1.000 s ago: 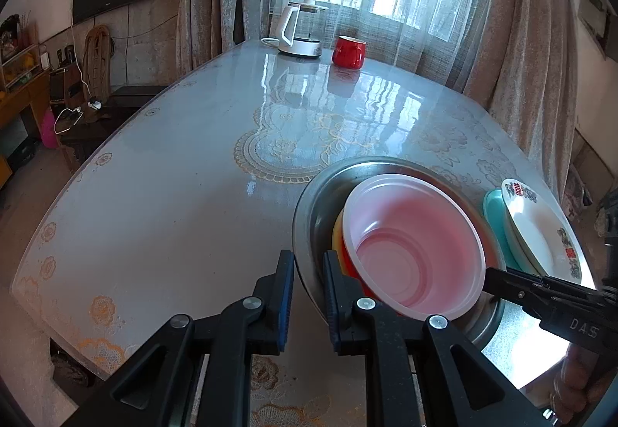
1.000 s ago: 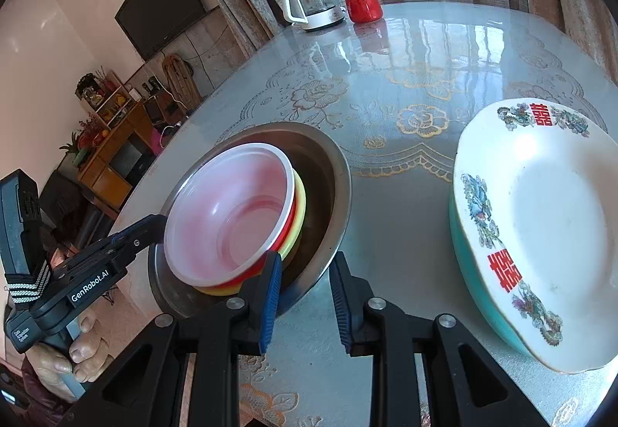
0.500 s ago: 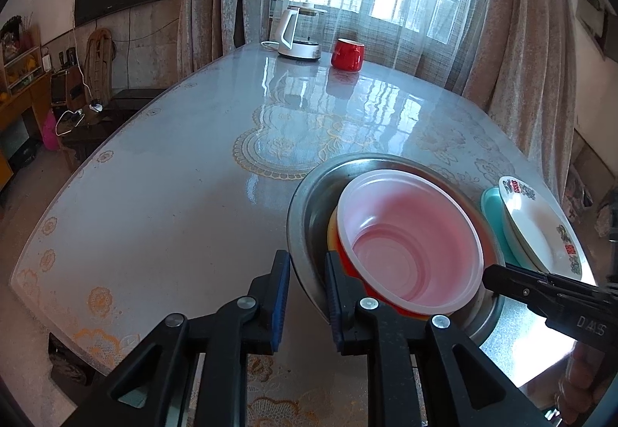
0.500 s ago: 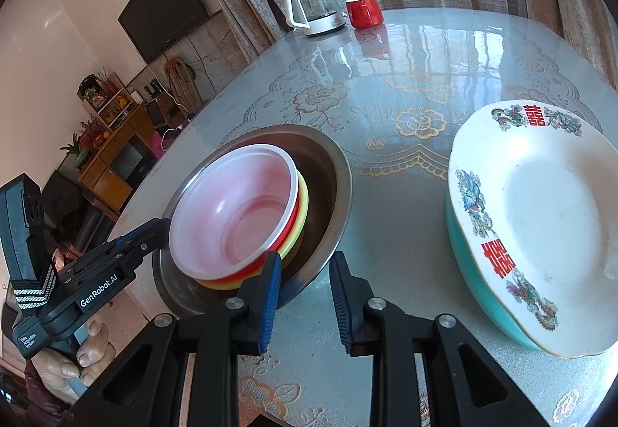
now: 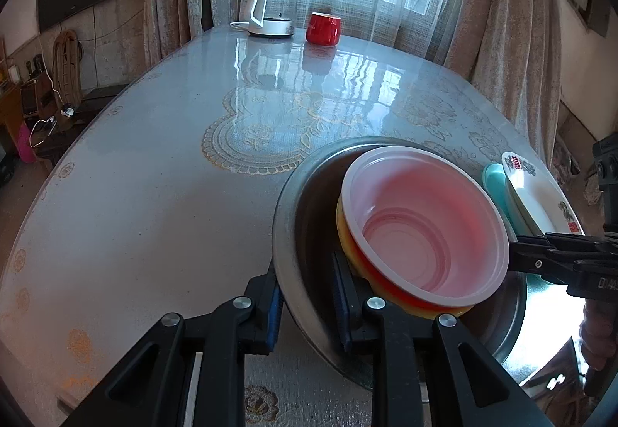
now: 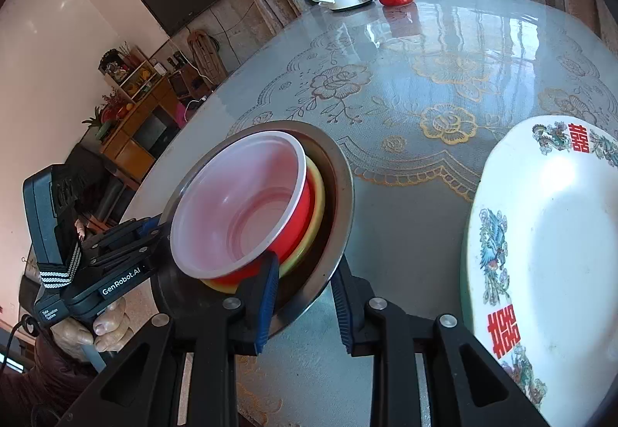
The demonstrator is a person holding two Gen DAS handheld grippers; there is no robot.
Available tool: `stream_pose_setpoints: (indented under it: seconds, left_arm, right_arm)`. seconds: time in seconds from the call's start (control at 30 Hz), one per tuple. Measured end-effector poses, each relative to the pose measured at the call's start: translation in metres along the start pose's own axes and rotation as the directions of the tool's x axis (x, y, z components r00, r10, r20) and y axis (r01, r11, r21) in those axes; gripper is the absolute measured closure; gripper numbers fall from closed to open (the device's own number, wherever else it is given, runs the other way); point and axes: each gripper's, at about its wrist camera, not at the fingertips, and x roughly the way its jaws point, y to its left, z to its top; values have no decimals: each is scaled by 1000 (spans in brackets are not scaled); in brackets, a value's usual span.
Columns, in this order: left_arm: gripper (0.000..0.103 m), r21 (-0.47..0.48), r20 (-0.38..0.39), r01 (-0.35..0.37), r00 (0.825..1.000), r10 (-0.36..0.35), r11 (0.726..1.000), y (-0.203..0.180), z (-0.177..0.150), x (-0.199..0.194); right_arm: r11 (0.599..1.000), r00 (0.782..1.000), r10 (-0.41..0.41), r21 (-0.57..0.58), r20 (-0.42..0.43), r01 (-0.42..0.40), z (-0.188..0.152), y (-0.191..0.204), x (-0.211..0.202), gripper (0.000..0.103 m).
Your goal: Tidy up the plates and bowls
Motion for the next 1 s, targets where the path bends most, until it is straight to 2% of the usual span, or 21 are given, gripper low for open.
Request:
stream_pose_setpoints:
  seconds: [0.1,0.17,0.27,0.4,0.5,0.57,0.7,0.8,0.87,1.0]
  left_arm:
    - [83,-5,-70,15,997,-15,1000,4,4,12]
    - [85,-51,-125,18,992,-25,999,6,8,17]
    - [84,-95,-158,1,987,-16,996,11,11,16]
    - [79,-110,-114,0,993,-12,994,20,11,7]
    - [82,-41,-73,-31,997,28,999,11,6,1]
    - [83,6,-54,-52,997,52,999,4,0,-4]
    - [82,-34,-32,-39,999,38,999,11,-13,-14]
    - [82,-35,-44,-65,997,64,997,7,-13,-16]
    - [82,-43,-34,-58,998,56,997,7,-17,-18]
    - [82,-50,1,-49,999,49,998,8,-25,-22]
  right_arm:
    - [999,1000,-8,-42,-27,7,6,4,3,76]
    - [1000,998,9,-11,-67,-10,13,1,7,78]
    - [999,987,42,37,-152,-37,22,-1,11,76]
    - [996,985,84,46,-151,-78,20,-8,11,72]
    - [996,988,79,51,-135,-73,11,-9,15,72]
    - [999,995,35,4,-93,-35,7,-1,10,72]
    - [999,997,-38,15,-67,39,0,11,2,72]
    - [997,996,-73,20,-56,74,-4,17,1,72]
    - [996,995,-90,3,-42,90,-7,26,2,83]
    - [991,991,-130,-9,-16,130,-13,34,1,84]
